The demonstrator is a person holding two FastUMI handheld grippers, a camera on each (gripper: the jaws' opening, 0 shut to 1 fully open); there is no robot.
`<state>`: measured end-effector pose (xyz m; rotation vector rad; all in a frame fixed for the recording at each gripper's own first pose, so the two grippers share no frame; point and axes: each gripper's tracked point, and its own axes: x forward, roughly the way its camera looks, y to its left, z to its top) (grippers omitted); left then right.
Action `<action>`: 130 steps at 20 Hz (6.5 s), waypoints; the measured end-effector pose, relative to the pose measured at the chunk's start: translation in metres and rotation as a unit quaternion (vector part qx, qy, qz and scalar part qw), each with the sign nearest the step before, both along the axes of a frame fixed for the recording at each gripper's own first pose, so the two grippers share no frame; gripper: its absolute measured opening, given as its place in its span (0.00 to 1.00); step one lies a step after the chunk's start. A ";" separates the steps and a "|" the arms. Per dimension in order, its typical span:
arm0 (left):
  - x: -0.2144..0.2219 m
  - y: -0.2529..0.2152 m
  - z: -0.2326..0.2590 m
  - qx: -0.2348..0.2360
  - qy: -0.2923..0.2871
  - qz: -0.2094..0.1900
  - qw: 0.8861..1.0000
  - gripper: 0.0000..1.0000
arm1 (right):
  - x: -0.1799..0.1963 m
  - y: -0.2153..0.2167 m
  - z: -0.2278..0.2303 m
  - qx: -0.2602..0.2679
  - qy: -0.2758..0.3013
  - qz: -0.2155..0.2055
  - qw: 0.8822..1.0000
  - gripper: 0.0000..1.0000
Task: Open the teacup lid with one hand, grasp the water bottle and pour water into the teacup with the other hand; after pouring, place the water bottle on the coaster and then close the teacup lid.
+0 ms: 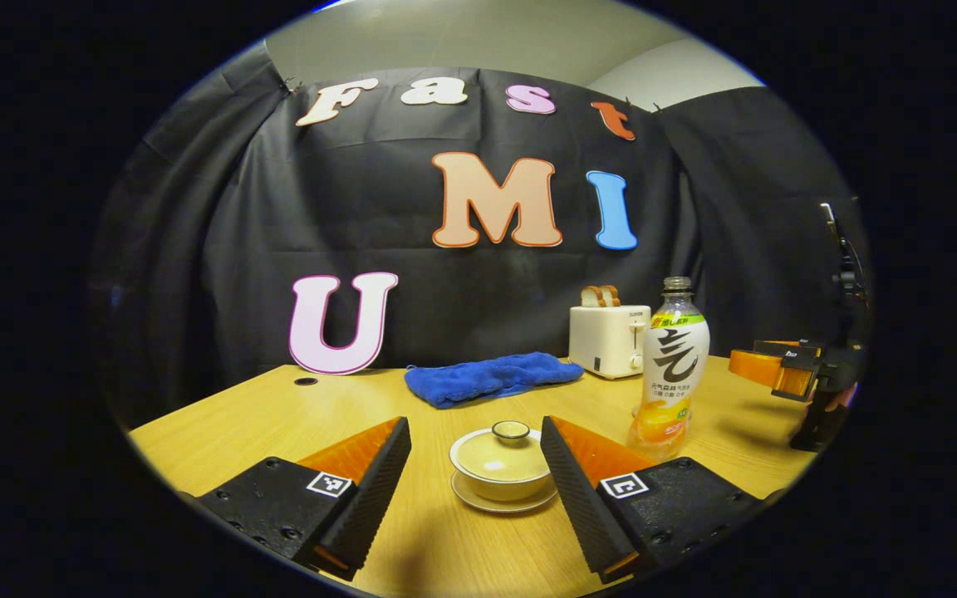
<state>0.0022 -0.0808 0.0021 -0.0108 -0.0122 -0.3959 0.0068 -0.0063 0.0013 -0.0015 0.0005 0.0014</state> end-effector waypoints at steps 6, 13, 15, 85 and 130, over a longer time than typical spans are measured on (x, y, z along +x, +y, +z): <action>0.014 -0.021 -0.003 0.003 0.008 -0.036 0.999 0.92 | 0.000 0.000 0.000 0.000 0.000 0.000 1.000 0.92; 0.030 -0.037 -0.014 0.031 0.036 -0.055 0.997 0.84 | 0.001 0.001 0.000 0.000 0.001 0.002 1.000 0.97; 0.033 -0.041 -0.016 0.035 0.041 -0.058 0.997 0.80 | 0.000 0.000 0.000 0.000 0.001 0.002 1.000 0.92; 0.024 0.127 -0.004 0.006 0.003 0.180 0.984 0.27 | 0.001 0.133 -0.021 -0.005 0.067 0.263 0.962 1.00; 0.027 0.133 -0.004 0.003 0.005 0.177 0.984 0.28 | 0.055 0.185 0.040 -0.577 -0.078 0.110 0.806 0.60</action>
